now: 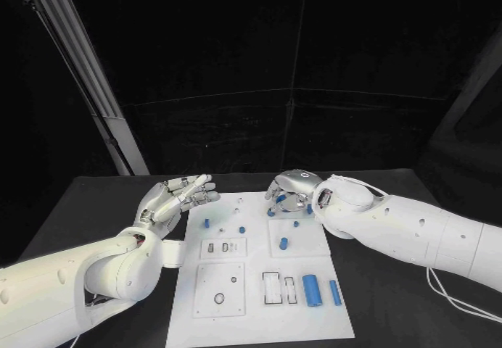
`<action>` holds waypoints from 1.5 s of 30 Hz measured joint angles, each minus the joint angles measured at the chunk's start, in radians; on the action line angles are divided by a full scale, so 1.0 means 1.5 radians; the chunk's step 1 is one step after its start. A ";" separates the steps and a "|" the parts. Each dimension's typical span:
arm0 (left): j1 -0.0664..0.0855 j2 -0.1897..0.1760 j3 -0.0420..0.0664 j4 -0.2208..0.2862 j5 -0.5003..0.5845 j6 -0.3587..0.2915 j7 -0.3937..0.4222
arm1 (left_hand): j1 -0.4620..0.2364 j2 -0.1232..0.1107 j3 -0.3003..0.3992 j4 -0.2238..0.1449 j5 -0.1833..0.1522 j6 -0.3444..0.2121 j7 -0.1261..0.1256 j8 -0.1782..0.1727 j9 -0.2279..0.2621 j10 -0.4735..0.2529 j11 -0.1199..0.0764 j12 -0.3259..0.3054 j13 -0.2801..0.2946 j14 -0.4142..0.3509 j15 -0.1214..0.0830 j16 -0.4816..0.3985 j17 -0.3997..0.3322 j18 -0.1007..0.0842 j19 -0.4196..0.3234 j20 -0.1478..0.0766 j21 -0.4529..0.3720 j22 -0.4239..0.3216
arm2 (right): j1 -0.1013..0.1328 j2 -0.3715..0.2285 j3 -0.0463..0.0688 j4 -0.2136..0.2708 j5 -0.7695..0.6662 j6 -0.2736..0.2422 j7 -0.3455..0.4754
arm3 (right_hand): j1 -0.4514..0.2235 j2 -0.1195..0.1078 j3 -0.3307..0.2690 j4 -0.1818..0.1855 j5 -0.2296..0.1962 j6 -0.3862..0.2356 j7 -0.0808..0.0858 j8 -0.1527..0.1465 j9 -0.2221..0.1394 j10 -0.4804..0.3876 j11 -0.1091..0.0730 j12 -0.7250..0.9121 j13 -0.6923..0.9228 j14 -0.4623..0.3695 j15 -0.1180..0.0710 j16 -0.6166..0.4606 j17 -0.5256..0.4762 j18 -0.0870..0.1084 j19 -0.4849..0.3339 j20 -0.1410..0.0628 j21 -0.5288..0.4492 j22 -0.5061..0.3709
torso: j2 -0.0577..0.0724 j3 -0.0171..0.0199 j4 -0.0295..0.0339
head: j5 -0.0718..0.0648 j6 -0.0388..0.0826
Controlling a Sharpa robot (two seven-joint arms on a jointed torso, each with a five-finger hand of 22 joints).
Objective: Assemble the parts on the task board
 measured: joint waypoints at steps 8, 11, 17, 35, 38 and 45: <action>0.001 -0.001 0.000 -0.002 0.003 0.001 -0.002 | -0.002 0.002 0.000 0.000 0.000 0.000 0.000 0.000 0.000 0.000 0.000 0.000 0.000 0.000 0.000 0.000 0.000 0.000 0.000 0.000 0.000 0.000 | 0.001 0.001 0.000 0.002 -0.015 0.037 -0.008 | -0.003 -0.003 0.008 0.001 -0.003 0.000 0.000 0.000 0.000 0.000 0.000 0.000 0.000 0.000 0.000 0.070 0.069 -0.011 0.016 0.003 0.049 0.062 | 0.004 -0.0005 0.0019 | -0.001 -0.001; 0.001 -0.002 0.000 -0.003 0.004 0.001 -0.003 | -0.002 0.002 0.000 0.000 0.000 0.000 0.000 0.000 -0.001 0.000 0.000 0.000 0.000 0.000 0.000 0.000 0.000 0.000 0.000 0.000 0.000 -0.001 | 0.001 0.003 0.000 -0.001 -0.019 0.048 -0.009 | -0.003 -0.003 0.011 0.002 -0.003 0.000 0.000 0.000 0.000 0.000 0.000 0.000 0.000 0.000 0.000 0.086 0.083 -0.011 0.019 0.002 0.060 0.076 | 0.006 -0.0003 0.0023 | -0.001 0.000; 0.001 -0.003 0.000 -0.003 0.004 0.002 -0.004 | -0.002 0.002 0.000 0.000 0.000 0.000 0.000 0.000 -0.001 0.000 0.000 0.000 -0.001 0.000 0.000 0.000 0.000 0.000 0.000 0.000 0.000 -0.001 | 0.001 0.007 0.000 -0.006 -0.025 0.061 -0.010 | -0.003 -0.003 0.024 0.000 -0.014 0.000 0.000 0.000 0.000 0.000 0.000 0.000 0.000 0.000 0.000 0.105 0.101 -0.011 0.019 0.002 0.074 0.094 | 0.008 0.0008 0.0027 | 0.000 0.001; 0.002 -0.003 0.000 -0.009 0.006 0.006 -0.012 | -0.002 0.002 0.000 -0.004 0.000 0.000 0.000 0.000 -0.001 0.000 0.000 -0.003 -0.001 0.000 0.000 -0.003 0.000 0.000 0.000 0.000 0.000 -0.003 | 0.003 0.020 0.002 -0.019 -0.028 0.081 -0.006 | -0.002 0.029 0.097 0.003 -0.058 0.026 -0.005 0.000 0.001 0.022 -0.007 0.000 -0.001 0.000 0.000 0.169 0.160 -0.021 0.040 0.001 0.124 0.162 | 0.011 0.0035 0.0042 | 0.000 -0.001; 0.003 -0.003 0.000 -0.009 0.006 0.007 -0.013 | -0.002 0.002 0.000 -0.004 0.000 0.000 0.000 0.000 -0.002 0.000 0.000 -0.003 -0.001 0.000 0.000 -0.003 -0.001 0.000 0.000 0.000 0.000 -0.003 | 0.003 0.021 0.002 -0.019 -0.028 0.078 -0.006 | -0.003 0.032 0.115 0.003 -0.068 0.033 -0.006 0.001 0.001 0.030 -0.008 0.000 -0.001 0.000 0.000 0.180 0.170 -0.032 0.046 0.001 0.133 0.175 | 0.012 0.0035 0.0046 | 0.000 -0.002; 0.003 -0.005 0.000 -0.009 0.006 0.010 -0.017 | -0.002 0.002 0.000 -0.004 0.000 0.000 0.000 0.000 -0.002 0.000 0.000 -0.003 -0.002 0.000 0.000 -0.003 -0.001 0.000 0.000 0.000 0.000 -0.003 | 0.001 0.018 0.000 -0.009 -0.022 0.042 -0.005 | -0.023 0.019 0.146 0.019 -0.056 0.045 -0.008 0.001 0.001 0.040 -0.011 -0.001 0.001 0.000 0.000 0.195 0.179 -0.032 0.046 0.001 0.145 0.191 | 0.012 0.0043 0.0049 | 0.001 -0.001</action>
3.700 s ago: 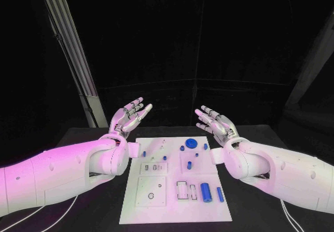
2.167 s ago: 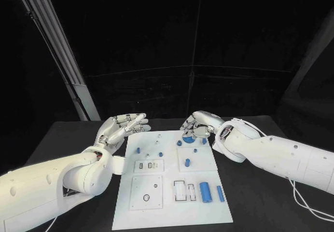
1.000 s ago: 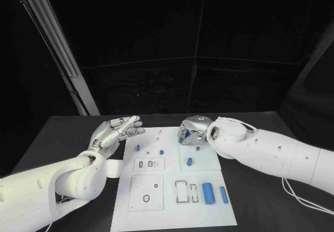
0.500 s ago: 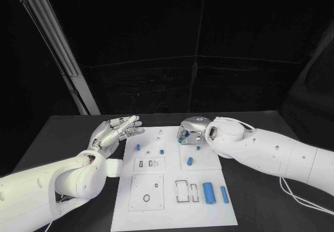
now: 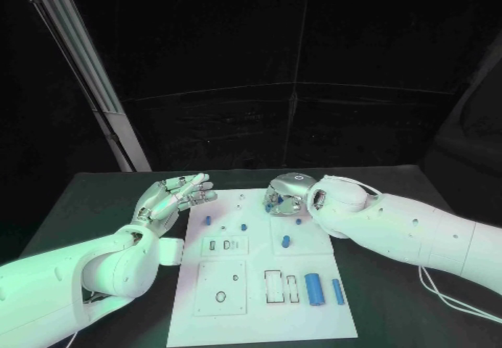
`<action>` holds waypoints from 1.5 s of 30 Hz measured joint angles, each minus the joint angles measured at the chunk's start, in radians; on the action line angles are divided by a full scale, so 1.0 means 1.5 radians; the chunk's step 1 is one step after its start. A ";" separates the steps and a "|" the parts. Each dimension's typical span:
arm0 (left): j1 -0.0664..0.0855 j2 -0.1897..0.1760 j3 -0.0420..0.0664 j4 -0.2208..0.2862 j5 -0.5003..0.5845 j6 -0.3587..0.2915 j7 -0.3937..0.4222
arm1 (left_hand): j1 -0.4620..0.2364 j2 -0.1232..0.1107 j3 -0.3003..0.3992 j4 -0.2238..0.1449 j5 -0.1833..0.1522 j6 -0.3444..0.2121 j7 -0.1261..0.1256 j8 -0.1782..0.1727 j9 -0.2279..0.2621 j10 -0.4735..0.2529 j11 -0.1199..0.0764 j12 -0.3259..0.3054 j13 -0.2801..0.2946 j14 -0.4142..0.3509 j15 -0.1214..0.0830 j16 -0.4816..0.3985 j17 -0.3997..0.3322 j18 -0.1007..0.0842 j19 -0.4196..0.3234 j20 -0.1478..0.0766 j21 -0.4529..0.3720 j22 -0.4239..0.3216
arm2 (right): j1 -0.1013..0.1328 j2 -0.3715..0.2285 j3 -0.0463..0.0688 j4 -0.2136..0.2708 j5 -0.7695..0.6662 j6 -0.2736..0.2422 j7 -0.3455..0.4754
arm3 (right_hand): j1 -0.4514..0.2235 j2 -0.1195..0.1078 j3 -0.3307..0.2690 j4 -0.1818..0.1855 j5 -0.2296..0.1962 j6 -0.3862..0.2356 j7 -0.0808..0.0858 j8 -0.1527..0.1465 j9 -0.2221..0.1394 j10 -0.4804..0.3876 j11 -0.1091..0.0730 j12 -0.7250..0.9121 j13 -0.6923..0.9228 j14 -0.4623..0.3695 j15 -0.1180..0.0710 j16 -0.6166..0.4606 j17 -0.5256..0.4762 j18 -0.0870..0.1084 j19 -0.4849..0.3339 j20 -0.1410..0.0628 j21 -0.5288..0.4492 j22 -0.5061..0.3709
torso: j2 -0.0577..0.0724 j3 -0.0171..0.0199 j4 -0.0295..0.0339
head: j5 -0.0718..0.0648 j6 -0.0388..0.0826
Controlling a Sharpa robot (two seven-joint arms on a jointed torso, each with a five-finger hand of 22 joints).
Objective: Assemble the parts on the task board
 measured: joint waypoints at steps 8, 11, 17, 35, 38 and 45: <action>0.000 0.000 0.000 0.000 0.000 0.006 -0.002 | 0.000 0.000 0.000 0.000 0.000 0.000 0.000 0.000 0.000 0.000 0.000 0.000 0.000 0.000 0.000 0.000 0.000 0.000 0.000 0.000 0.000 0.000 | 0.001 0.015 0.000 -0.007 0.021 -0.072 -0.004 | -0.022 -0.016 0.021 0.019 0.008 0.000 0.000 -0.001 0.000 0.005 0.000 0.000 0.000 0.000 0.000 0.008 0.005 0.000 0.002 -0.002 0.005 0.007 | 0.001 -0.0003 0.0008 | 0.000 0.005; 0.001 0.001 0.000 -0.002 0.000 0.008 -0.003 | 0.000 0.000 0.000 0.000 0.000 0.000 0.000 -0.003 0.000 -0.003 0.003 -0.003 0.000 0.000 0.000 0.000 0.000 0.000 0.000 0.000 0.000 0.000 | 0.001 0.030 0.000 -0.020 0.027 -0.093 -0.008 | -0.026 -0.020 0.026 0.024 0.008 0.000 0.000 -0.001 0.000 0.005 0.000 0.000 0.000 0.000 0.000 0.008 0.005 0.000 0.002 -0.002 0.005 0.007 | 0.001 -0.0004 0.0022 | 0.000 0.006; 0.001 0.002 0.000 -0.006 0.000 0.011 -0.004 | 0.000 0.000 0.000 0.000 0.000 0.000 0.000 -0.003 0.000 -0.003 0.003 -0.003 0.000 0.000 0.000 -0.003 -0.001 0.000 0.000 0.000 0.000 -0.001 | 0.006 0.067 0.000 -0.055 0.035 -0.115 -0.016 | -0.031 -0.025 0.039 0.035 0.004 0.000 0.000 -0.001 0.000 0.005 0.000 0.000 0.000 0.000 0.000 0.012 0.007 0.000 0.002 -0.002 0.008 0.009 | 0.002 -0.0009 0.0048 | 0.000 0.007; 0.006 0.005 0.000 -0.006 0.000 0.013 -0.005 | 0.000 0.000 0.000 0.000 0.000 0.000 0.000 -0.003 0.000 -0.003 0.003 -0.003 0.000 0.000 0.000 -0.003 -0.001 0.000 0.000 0.000 0.000 -0.001 | 0.013 0.129 0.000 -0.122 0.038 -0.114 -0.027 | -0.033 -0.042 0.063 0.051 -0.006 0.000 0.000 -0.004 0.000 0.004 0.000 0.000 0.000 0.000 0.000 0.016 0.007 0.000 0.002 -0.002 0.010 0.012 | 0.005 -0.0010 0.0058 | 0.004 0.005; 0.007 0.005 0.000 -0.007 0.000 0.014 -0.005 | 0.000 0.000 0.000 0.000 0.000 0.000 0.000 -0.003 0.000 -0.003 0.003 -0.003 0.000 0.000 0.000 -0.003 -0.001 0.000 0.000 0.000 0.000 -0.001 | 0.014 0.133 0.000 -0.126 0.036 -0.109 -0.028 | -0.035 -0.046 0.064 0.052 -0.008 0.000 0.000 -0.004 0.000 0.004 0.000 0.000 0.000 0.000 0.000 0.018 0.007 0.000 0.002 -0.002 0.010 0.012 | 0.005 -0.0009 0.0058 | 0.005 0.005; 0.008 0.006 0.000 -0.007 0.000 0.015 -0.006 | 0.000 0.000 0.000 0.000 0.000 0.000 0.000 -0.002 0.000 -0.003 0.003 -0.003 0.000 -0.001 0.001 -0.003 -0.001 0.000 0.000 0.000 0.000 -0.001 | 0.014 0.144 0.000 -0.136 0.030 -0.097 -0.028 | -0.035 -0.046 0.064 0.052 -0.008 0.000 0.000 -0.005 -0.001 0.004 0.000 0.000 0.000 0.000 0.000 0.018 0.007 0.000 0.002 -0.002 0.010 0.011 | 0.006 -0.0004 0.0058 | 0.006 0.006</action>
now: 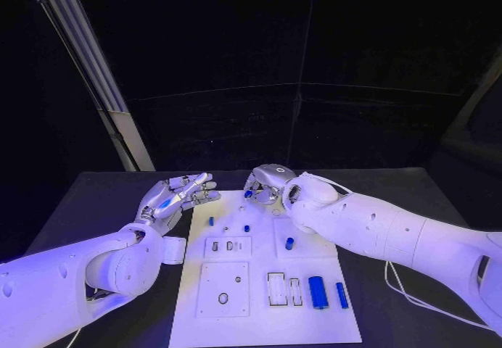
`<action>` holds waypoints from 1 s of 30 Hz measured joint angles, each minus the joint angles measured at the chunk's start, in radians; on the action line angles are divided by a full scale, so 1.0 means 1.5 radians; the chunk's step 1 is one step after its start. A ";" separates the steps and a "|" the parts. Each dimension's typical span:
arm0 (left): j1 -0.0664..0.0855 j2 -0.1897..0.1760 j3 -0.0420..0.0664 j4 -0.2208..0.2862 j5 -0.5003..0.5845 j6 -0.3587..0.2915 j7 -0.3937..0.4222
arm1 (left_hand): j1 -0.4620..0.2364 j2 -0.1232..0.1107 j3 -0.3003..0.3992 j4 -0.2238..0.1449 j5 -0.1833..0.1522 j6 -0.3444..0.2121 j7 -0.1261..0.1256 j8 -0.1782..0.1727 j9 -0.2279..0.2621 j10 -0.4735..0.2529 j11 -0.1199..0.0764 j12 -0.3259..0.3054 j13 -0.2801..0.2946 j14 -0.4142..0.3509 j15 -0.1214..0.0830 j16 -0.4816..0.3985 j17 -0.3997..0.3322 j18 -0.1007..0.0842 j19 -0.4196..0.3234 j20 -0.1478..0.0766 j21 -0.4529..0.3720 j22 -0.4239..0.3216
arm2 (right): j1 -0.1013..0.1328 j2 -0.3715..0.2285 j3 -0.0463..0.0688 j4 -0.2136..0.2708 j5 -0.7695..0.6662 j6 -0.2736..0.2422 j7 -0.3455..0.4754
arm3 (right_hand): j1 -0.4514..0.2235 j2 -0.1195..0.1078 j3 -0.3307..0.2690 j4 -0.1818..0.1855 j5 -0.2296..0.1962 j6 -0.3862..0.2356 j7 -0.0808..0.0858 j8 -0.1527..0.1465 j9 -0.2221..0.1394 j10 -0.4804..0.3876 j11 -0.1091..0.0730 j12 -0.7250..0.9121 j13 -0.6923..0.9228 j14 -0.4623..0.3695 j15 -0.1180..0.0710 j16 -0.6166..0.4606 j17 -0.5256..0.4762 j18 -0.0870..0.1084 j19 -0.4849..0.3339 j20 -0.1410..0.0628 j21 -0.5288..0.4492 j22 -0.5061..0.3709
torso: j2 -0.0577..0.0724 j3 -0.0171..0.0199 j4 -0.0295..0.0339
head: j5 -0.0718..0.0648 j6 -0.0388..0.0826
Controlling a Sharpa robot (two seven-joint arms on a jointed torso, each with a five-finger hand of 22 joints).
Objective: Assemble the parts on the task board
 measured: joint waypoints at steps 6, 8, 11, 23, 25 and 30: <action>0.000 0.000 0.000 0.000 0.000 0.001 0.000 | 0.000 0.000 0.000 0.000 0.000 0.000 0.000 0.000 0.000 0.000 0.000 0.000 0.000 -0.001 0.001 0.000 0.000 0.000 0.000 0.000 0.000 0.000 | 0.001 0.007 0.000 -0.005 -0.004 0.006 0.000 | 0.000 0.000 0.003 0.003 0.000 0.000 0.000 -0.001 0.000 -0.003 0.003 0.000 0.000 0.000 0.000 0.000 0.000 0.000 0.000 0.000 0.000 0.001 | 0.001 0.0001 0.0000 | 0.000 -0.001; 0.000 0.000 0.000 -0.001 0.000 0.002 -0.001 | 0.000 0.000 0.000 0.000 0.000 0.000 0.000 0.000 0.000 0.000 0.000 0.000 0.000 -0.001 0.001 0.000 0.000 0.000 0.000 0.000 0.000 0.000 | 0.001 0.009 0.000 -0.007 -0.005 0.008 0.000 | 0.000 0.000 0.003 0.003 0.000 0.000 0.000 0.000 0.000 -0.003 0.003 0.000 0.000 0.000 0.000 0.000 0.000 0.000 0.000 0.000 0.000 0.001 | 0.001 0.0001 0.0000 | 0.000 -0.001; 0.000 0.001 0.000 -0.001 0.000 0.002 -0.001 | 0.000 0.000 0.000 0.000 0.000 0.000 0.000 0.000 0.000 0.000 0.000 0.000 0.000 -0.001 0.001 0.000 0.000 0.000 0.000 0.000 0.000 0.000 | 0.001 0.012 0.000 -0.011 -0.006 0.010 0.000 | 0.000 -0.007 0.006 0.006 0.000 0.000 0.000 0.002 0.000 -0.003 0.003 0.000 0.000 0.000 0.000 0.000 -0.002 0.000 0.000 0.000 0.000 0.001 | 0.001 -0.0001 0.0000 | 0.000 0.000; 0.001 0.001 0.000 -0.001 0.000 0.004 -0.002 | -0.002 0.002 0.000 0.000 0.000 0.000 0.000 -0.003 0.000 0.000 0.000 -0.003 0.000 -0.001 0.001 -0.003 0.000 0.000 0.000 0.000 0.000 0.000 | 0.000 0.019 0.000 -0.019 -0.015 0.016 -0.016 | -0.015 -0.068 0.007 0.042 -0.010 -0.099 0.027 0.002 -0.003 -0.086 0.028 0.000 -0.002 -0.020 0.020 -0.028 -0.055 0.000 -0.033 0.018 -0.020 -0.048 | 0.001 -0.0003 0.0007 | 0.001 0.000; 0.001 0.001 0.000 -0.001 0.000 0.005 -0.002 | -0.002 0.002 0.000 0.000 0.000 0.000 0.000 -0.003 0.000 0.000 0.000 -0.003 0.000 -0.001 0.001 -0.003 0.000 0.000 0.000 0.000 0.000 0.000 | 0.000 0.018 0.000 -0.017 -0.017 0.014 -0.019 | -0.010 -0.079 -0.016 0.051 -0.021 -0.159 0.035 0.002 -0.003 -0.124 0.037 0.000 -0.002 -0.029 0.029 -0.051 -0.089 0.000 -0.057 0.024 -0.039 -0.082 | 0.001 -0.0003 0.0007 | 0.001 0.000; 0.001 0.000 0.000 -0.001 0.000 0.006 -0.003 | -0.002 0.002 0.000 0.000 0.000 0.000 0.000 -0.003 0.000 0.000 0.000 -0.003 0.000 -0.001 0.001 -0.002 0.000 0.000 0.000 0.000 0.000 0.000 | 0.000 -0.006 0.000 0.014 -0.019 -0.001 -0.026 | 0.006 -0.087 -0.058 0.084 -0.023 -0.155 0.036 0.002 0.001 -0.140 0.038 0.022 0.001 -0.033 0.033 -0.064 -0.111 0.000 -0.070 0.027 -0.054 -0.104 | 0.001 0.0004 0.0004 | 0.002 0.001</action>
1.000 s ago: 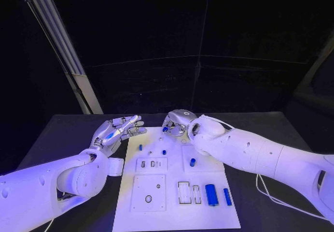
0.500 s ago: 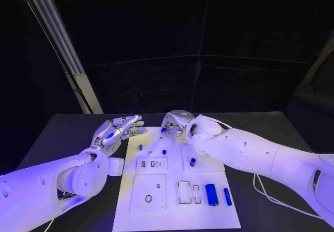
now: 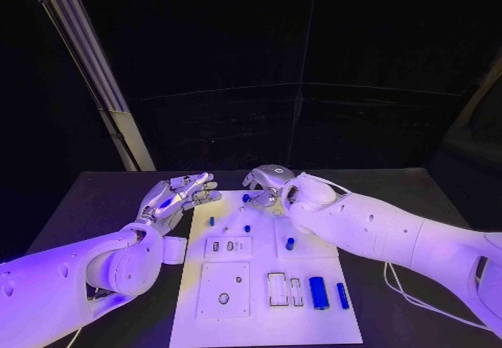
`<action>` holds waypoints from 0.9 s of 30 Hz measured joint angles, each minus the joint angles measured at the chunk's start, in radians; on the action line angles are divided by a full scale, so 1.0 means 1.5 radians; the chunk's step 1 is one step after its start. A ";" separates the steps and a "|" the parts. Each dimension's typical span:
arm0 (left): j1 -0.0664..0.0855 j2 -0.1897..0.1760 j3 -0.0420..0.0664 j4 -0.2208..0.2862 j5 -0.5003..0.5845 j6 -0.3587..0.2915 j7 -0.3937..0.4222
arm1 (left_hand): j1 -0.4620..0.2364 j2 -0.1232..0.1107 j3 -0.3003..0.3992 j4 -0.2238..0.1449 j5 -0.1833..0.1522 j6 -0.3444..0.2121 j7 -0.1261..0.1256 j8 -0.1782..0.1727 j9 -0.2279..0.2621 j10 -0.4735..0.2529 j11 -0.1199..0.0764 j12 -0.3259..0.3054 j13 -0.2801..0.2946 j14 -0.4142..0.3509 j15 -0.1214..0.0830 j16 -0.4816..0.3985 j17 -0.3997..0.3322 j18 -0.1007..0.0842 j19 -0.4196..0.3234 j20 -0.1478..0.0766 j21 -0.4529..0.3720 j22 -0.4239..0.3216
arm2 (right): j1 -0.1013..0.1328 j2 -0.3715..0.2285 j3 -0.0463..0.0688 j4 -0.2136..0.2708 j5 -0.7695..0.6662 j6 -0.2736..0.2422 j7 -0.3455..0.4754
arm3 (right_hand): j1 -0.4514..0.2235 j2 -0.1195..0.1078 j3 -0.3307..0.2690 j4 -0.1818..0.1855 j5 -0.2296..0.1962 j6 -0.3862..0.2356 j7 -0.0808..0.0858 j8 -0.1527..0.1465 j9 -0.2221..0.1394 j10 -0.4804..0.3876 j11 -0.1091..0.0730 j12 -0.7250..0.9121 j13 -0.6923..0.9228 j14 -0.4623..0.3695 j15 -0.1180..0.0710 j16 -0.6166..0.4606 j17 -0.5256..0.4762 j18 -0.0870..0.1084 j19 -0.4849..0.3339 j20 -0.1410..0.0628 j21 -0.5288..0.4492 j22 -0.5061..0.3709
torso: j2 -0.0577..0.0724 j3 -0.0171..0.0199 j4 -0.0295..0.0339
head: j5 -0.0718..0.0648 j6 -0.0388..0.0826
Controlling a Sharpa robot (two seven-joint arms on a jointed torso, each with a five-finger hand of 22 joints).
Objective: Assemble the parts on the task board
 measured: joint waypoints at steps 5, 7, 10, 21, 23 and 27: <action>0.000 -0.002 0.000 0.001 0.000 0.001 -0.001 | 0.000 0.000 0.000 0.000 0.000 0.000 0.000 0.000 0.000 -0.002 0.002 0.000 0.000 0.000 0.000 0.000 0.000 0.000 0.000 0.000 0.000 0.000 | 0.000 -0.056 0.000 0.057 0.012 -0.025 -0.004 | 0.015 0.010 -0.013 0.014 0.030 0.039 -0.002 0.009 0.005 0.034 -0.005 0.026 0.003 0.016 -0.009 0.031 0.039 0.000 0.035 -0.002 0.024 0.044 | 0.000 0.0007 -0.0011 | 0.001 0.001; 0.000 -0.004 0.000 0.001 0.000 0.001 -0.001 | 0.000 0.000 0.000 0.000 0.000 0.000 0.000 0.000 0.000 -0.002 0.002 0.000 0.000 0.000 0.000 0.000 -0.001 0.000 0.000 0.000 0.000 -0.001 | 0.000 -0.088 0.000 0.086 0.028 -0.035 -0.005 | 0.015 0.009 -0.013 0.022 0.044 0.049 -0.008 0.009 0.005 0.058 -0.010 0.040 0.006 0.024 -0.012 0.050 0.064 0.000 0.054 -0.004 0.041 0.073 | 0.000 0.0008 -0.0017 | 0.001 0.001; 0.000 -0.005 0.000 0.001 0.000 0.002 -0.002 | 0.000 0.000 0.000 0.000 0.000 0.000 0.000 0.000 0.000 -0.002 0.002 0.000 0.000 0.000 0.000 0.000 -0.001 0.000 0.000 0.000 0.000 -0.001 | 0.000 -0.133 0.000 0.122 0.060 -0.042 -0.007 | 0.015 0.010 -0.016 0.033 0.063 0.056 -0.014 0.009 0.005 0.112 -0.023 0.068 0.016 0.033 -0.021 0.077 0.099 0.000 0.075 -0.010 0.060 0.107 | 0.000 0.0010 -0.0026 | 0.001 0.002; 0.000 -0.006 0.000 0.001 0.000 0.005 -0.003 | 0.000 0.000 0.000 0.000 0.000 0.000 0.000 0.000 0.000 -0.002 0.002 0.000 0.000 0.000 0.000 0.000 -0.001 0.000 0.000 0.000 0.000 -0.001 | 0.000 -0.224 0.002 0.176 0.161 0.003 -0.041 | -0.005 -0.018 -0.173 0.161 0.151 0.009 -0.027 0.002 0.000 0.200 -0.048 0.260 0.192 0.034 -0.041 0.165 0.215 -0.021 0.125 -0.030 0.109 0.198 | -0.001 0.0029 -0.0076 | -0.001 0.004; 0.000 -0.006 0.000 0.000 0.000 0.005 -0.003 | 0.000 0.000 0.000 0.000 0.000 0.000 0.000 0.000 0.000 -0.002 0.002 0.000 0.000 0.000 0.000 0.000 -0.001 0.000 0.000 0.000 0.000 -0.001 | 0.000 -0.227 0.002 0.177 0.164 0.020 -0.052 | 0.026 -0.017 -0.204 0.191 0.151 0.009 -0.027 0.002 0.001 0.171 -0.045 0.312 0.252 0.034 -0.041 0.180 0.235 -0.021 0.129 -0.031 0.114 0.209 | -0.001 0.0029 -0.0076 | -0.002 0.004; 0.000 -0.005 0.000 -0.001 0.000 0.007 -0.004 | 0.000 0.000 0.002 -0.002 0.000 0.000 0.000 0.000 0.000 -0.002 0.002 0.000 0.000 0.000 0.000 0.000 0.000 0.000 0.000 0.000 0.000 -0.001 | 0.000 -0.227 0.002 0.174 0.164 0.043 -0.067 | 0.055 -0.011 -0.219 0.216 0.151 0.009 -0.027 0.004 0.001 0.149 -0.045 0.354 0.304 0.034 -0.041 0.195 0.259 -0.021 0.135 -0.027 0.122 0.223 | -0.001 0.0029 -0.0076 | -0.004 0.005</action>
